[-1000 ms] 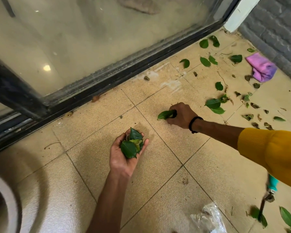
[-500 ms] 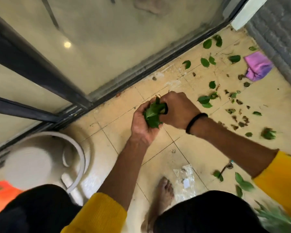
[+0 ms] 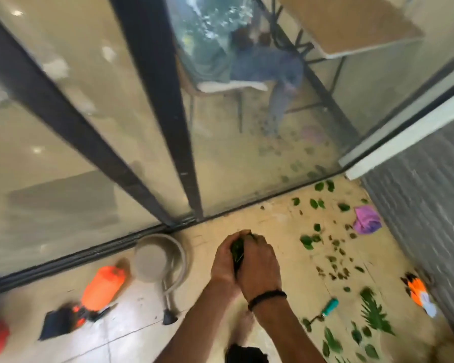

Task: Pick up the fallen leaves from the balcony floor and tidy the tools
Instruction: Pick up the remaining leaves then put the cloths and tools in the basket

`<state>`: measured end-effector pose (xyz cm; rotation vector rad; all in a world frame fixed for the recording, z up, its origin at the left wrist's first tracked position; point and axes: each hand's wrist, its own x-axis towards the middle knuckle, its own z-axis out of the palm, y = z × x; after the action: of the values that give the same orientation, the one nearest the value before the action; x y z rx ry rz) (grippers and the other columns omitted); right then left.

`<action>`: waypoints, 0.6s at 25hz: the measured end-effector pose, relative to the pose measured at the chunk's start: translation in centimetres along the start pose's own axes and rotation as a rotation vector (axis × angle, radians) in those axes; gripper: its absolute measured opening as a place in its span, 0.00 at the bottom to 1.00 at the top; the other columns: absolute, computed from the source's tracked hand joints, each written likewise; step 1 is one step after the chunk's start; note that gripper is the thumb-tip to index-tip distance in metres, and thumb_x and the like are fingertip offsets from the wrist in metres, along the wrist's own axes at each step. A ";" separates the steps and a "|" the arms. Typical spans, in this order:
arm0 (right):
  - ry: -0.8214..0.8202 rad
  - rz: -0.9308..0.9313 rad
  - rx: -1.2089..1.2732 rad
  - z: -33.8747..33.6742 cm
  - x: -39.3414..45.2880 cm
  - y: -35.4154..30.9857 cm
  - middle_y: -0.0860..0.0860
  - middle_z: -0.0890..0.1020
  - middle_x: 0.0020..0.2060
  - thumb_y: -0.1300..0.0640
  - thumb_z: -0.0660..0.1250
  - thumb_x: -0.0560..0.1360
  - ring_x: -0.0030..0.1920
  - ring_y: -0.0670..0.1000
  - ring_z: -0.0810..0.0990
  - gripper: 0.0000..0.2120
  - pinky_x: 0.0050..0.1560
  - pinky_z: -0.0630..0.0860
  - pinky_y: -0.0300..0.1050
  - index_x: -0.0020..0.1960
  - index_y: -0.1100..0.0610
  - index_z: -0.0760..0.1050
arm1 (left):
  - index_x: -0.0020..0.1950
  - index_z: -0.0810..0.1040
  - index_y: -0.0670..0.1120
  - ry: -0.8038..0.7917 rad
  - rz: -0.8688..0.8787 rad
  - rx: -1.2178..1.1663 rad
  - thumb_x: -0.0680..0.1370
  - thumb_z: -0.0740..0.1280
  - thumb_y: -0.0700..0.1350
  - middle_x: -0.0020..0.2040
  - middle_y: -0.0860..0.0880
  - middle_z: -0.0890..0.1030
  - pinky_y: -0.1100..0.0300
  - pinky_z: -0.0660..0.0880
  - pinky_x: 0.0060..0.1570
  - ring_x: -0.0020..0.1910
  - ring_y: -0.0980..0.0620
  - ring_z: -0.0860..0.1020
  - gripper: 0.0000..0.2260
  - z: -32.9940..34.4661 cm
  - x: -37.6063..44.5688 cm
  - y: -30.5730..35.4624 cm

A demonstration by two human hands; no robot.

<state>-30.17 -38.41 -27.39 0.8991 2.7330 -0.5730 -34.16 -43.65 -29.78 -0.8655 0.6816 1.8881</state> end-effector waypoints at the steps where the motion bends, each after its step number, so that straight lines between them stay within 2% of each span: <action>1: -0.022 -0.046 0.018 -0.7 -1.7 -2.1 0.51 0.75 0.62 0.59 0.60 0.80 0.58 0.53 0.76 0.18 0.59 0.76 0.46 0.69 0.52 0.70 | 0.47 0.81 0.44 0.036 0.020 -0.029 0.77 0.66 0.44 0.42 0.43 0.81 0.52 0.76 0.50 0.42 0.44 0.80 0.06 -0.5 -2.9 1.1; 5: -0.113 -0.277 0.073 -1.9 -5.8 -9.2 0.50 0.77 0.58 0.55 0.60 0.80 0.55 0.52 0.77 0.16 0.56 0.77 0.45 0.66 0.50 0.72 | 0.55 0.80 0.46 0.204 0.183 -0.194 0.79 0.66 0.48 0.45 0.44 0.80 0.52 0.75 0.53 0.47 0.45 0.79 0.09 -3.6 -11.0 4.5; 8: -0.157 -0.518 0.047 -1.9 -8.4 -12.9 0.51 0.80 0.56 0.56 0.61 0.79 0.54 0.53 0.80 0.15 0.56 0.78 0.46 0.65 0.51 0.74 | 0.55 0.80 0.46 0.261 0.361 -0.345 0.76 0.68 0.48 0.45 0.44 0.81 0.52 0.75 0.51 0.46 0.46 0.79 0.10 -5.9 -16.1 5.2; 12: -0.302 -0.766 -0.005 -1.8 -12.2 -18.4 0.55 0.79 0.60 0.62 0.65 0.75 0.61 0.57 0.78 0.24 0.62 0.76 0.50 0.70 0.54 0.72 | 0.45 0.80 0.45 0.303 0.568 -0.495 0.75 0.67 0.46 0.38 0.46 0.82 0.55 0.76 0.42 0.39 0.48 0.80 0.05 -8.5 -22.9 7.0; 13: -0.320 -0.839 -0.015 -1.5 -13.5 -19.6 0.56 0.79 0.59 0.63 0.66 0.73 0.62 0.58 0.78 0.25 0.63 0.76 0.50 0.70 0.55 0.73 | 0.42 0.79 0.44 0.326 0.607 -0.529 0.73 0.68 0.45 0.37 0.45 0.81 0.56 0.75 0.42 0.38 0.48 0.80 0.05 -9.2 -24.8 7.2; 15: -0.323 -1.003 -0.041 -0.2 -16.3 -22.1 0.56 0.82 0.52 0.66 0.69 0.68 0.55 0.58 0.81 0.22 0.58 0.77 0.49 0.62 0.58 0.77 | 0.38 0.78 0.44 0.371 0.673 -0.609 0.74 0.67 0.44 0.34 0.44 0.80 0.56 0.74 0.42 0.35 0.48 0.79 0.06 -11.9 -27.8 7.3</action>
<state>-30.60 -63.19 -15.54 -0.6104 2.6913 -0.7094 -28.13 -69.82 -14.10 -1.5386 0.6750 2.6412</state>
